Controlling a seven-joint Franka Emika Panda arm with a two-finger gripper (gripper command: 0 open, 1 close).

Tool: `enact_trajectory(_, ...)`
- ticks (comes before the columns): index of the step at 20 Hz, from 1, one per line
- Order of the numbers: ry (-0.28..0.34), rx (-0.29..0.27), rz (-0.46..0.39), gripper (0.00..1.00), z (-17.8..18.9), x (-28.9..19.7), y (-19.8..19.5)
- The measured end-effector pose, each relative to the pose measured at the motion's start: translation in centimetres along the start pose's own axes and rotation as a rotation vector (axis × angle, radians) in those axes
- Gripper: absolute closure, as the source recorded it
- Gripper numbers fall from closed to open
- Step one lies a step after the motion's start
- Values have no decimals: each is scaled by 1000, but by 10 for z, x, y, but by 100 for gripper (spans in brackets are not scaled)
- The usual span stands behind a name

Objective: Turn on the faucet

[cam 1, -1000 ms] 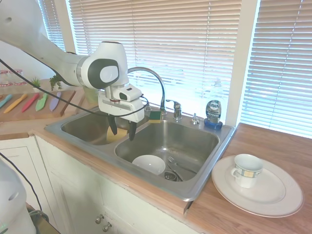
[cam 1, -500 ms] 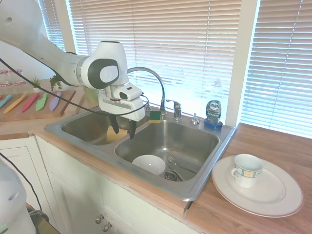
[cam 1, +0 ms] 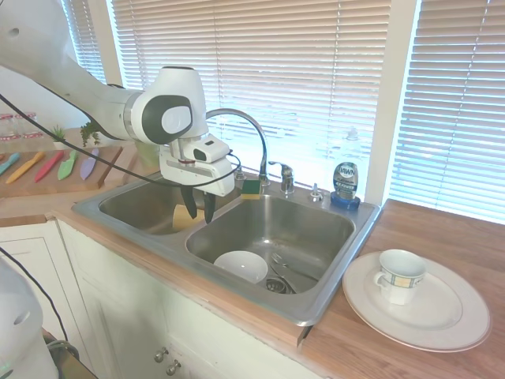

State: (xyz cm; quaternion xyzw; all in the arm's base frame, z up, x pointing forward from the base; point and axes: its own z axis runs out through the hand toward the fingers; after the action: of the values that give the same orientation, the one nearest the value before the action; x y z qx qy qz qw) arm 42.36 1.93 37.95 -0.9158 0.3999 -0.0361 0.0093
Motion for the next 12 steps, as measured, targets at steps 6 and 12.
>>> enact_trajectory(6, 2, 0, 0, 100, 0, 1, 0)
enact_trajectory(12, 32, 4, 23, 100, 4, 14, -1)
